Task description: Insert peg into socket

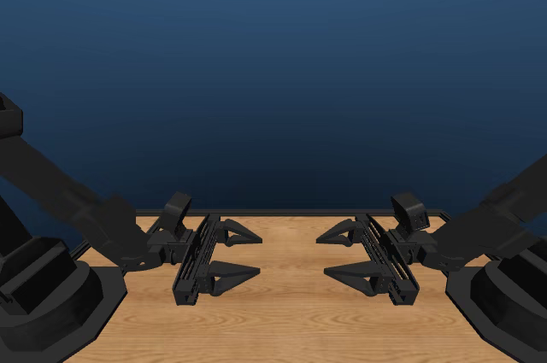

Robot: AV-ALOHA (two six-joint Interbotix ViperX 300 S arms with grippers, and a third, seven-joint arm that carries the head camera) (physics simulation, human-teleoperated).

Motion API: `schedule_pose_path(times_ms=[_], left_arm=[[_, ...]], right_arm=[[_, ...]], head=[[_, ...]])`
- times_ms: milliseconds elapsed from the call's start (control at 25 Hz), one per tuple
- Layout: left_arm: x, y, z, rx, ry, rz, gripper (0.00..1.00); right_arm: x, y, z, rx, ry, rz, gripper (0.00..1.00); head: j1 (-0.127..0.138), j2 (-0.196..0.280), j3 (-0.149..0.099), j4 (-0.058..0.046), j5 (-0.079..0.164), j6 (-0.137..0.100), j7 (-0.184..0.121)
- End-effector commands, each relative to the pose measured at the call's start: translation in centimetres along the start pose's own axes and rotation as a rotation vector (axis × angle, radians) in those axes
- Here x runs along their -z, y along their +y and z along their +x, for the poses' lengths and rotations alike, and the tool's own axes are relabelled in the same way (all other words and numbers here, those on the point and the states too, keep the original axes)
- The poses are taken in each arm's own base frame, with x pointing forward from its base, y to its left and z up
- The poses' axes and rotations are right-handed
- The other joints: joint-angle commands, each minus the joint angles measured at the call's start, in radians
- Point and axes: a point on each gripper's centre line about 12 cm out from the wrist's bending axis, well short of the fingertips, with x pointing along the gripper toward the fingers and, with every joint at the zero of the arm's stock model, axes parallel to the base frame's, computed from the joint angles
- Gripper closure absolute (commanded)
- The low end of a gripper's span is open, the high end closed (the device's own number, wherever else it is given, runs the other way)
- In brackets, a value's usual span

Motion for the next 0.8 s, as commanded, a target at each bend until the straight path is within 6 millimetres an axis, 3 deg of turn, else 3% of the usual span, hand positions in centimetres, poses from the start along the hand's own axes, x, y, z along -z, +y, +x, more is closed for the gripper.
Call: schedule_pose_path(times_ms=[40,200,280,440,680,800], left_arm=[[-2.8,-1.1,-0.4,0.037,-0.191,-0.102,0.0],[-0.9,0.0,0.1,0.018,-0.206,-0.186,0.0],[0.1,0.0,0.2,0.009,-0.199,-0.214,0.0],[0.6,-0.2,-0.7,-0.025,-0.163,-0.256,0.0],[3.7,-3.0,-2.7,-0.081,0.16,-0.308,0.0],[3.6,-4.4,-3.7,-0.083,0.222,-0.37,0.0]], right_arm=[[0.6,0.1,-0.7,0.054,0.105,0.126,0.0],[1.3,-0.1,-0.7,0.078,0.119,0.183,0.0],[1.5,-0.3,-0.9,0.092,0.11,0.203,0.0],[1.6,0.4,-0.7,0.079,0.132,0.213,0.0],[2.6,2.7,0.3,0.028,0.205,0.211,0.0],[3.0,3.3,0.9,0.022,0.221,0.217,0.0]], head=[[0.004,0.007,-0.08,0.007,0.249,0.027,-0.002],[0.0,0.012,-0.089,0.006,0.252,0.03,-0.01],[-0.004,0.019,-0.089,0.005,0.233,0.034,-0.014],[-0.008,0.032,-0.094,0.004,0.232,0.033,-0.009],[-0.021,0.069,-0.093,0.005,0.252,0.042,0.03],[-0.023,0.084,-0.099,0.008,0.268,0.052,0.062]])
